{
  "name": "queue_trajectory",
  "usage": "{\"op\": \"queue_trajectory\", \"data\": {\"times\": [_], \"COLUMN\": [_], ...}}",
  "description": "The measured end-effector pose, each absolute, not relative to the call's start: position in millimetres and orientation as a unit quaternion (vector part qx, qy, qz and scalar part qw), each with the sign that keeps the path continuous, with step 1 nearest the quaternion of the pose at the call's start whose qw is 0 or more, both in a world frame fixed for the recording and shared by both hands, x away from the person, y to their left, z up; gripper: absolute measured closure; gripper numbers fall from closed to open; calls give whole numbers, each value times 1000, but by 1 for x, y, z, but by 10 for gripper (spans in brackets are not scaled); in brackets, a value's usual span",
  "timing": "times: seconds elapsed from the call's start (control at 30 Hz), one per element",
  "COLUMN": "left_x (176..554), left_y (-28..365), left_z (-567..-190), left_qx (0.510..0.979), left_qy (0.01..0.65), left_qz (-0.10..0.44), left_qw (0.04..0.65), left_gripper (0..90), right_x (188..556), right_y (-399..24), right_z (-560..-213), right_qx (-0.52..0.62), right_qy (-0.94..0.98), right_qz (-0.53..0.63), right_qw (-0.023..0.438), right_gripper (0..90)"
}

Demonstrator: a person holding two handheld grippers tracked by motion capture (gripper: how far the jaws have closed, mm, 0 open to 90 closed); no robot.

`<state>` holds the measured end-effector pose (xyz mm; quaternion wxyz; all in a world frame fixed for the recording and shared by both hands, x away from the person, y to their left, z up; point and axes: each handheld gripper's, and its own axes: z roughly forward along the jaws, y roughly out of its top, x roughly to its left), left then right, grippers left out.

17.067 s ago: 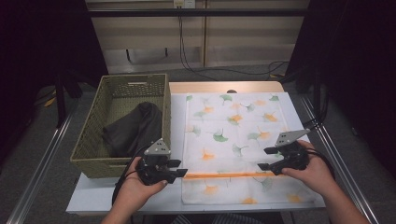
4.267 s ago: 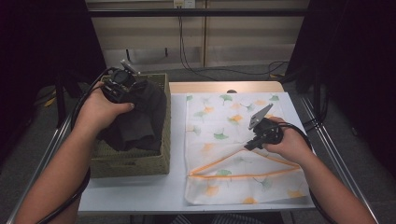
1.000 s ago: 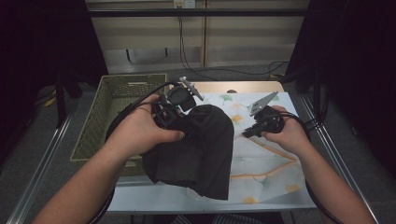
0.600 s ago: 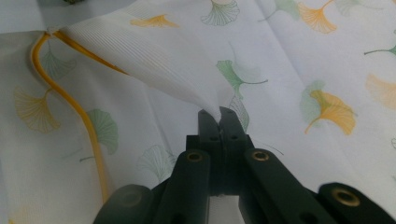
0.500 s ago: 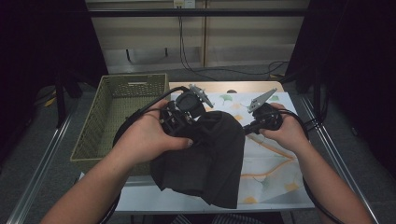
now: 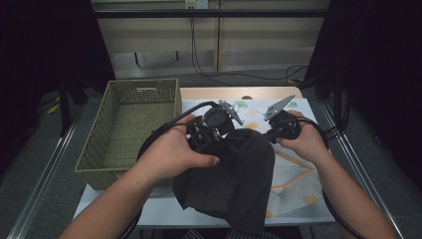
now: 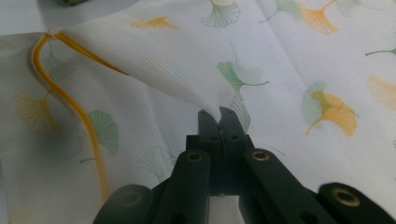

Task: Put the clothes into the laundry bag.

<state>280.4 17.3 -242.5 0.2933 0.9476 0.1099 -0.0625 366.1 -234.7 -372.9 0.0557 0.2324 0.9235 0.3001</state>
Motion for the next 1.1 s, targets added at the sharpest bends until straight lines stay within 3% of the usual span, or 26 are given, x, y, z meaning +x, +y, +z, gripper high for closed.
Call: {"op": "queue_trajectory", "data": {"times": [0.63,1.1], "left_x": [284,299], "left_y": [-13,-27], "left_z": [-285,-313], "left_qx": [947,948], "left_qy": [107,134], "left_qz": [-98,-96], "left_qw": [286,272], "left_gripper": [588,587], "right_x": [363,362], "right_y": [-240,-244], "right_z": [-373,-371], "right_qx": [231,234], "right_qy": [920,917], "right_qz": [311,317], "right_qw": [55,57], "right_gripper": [900,900]}}
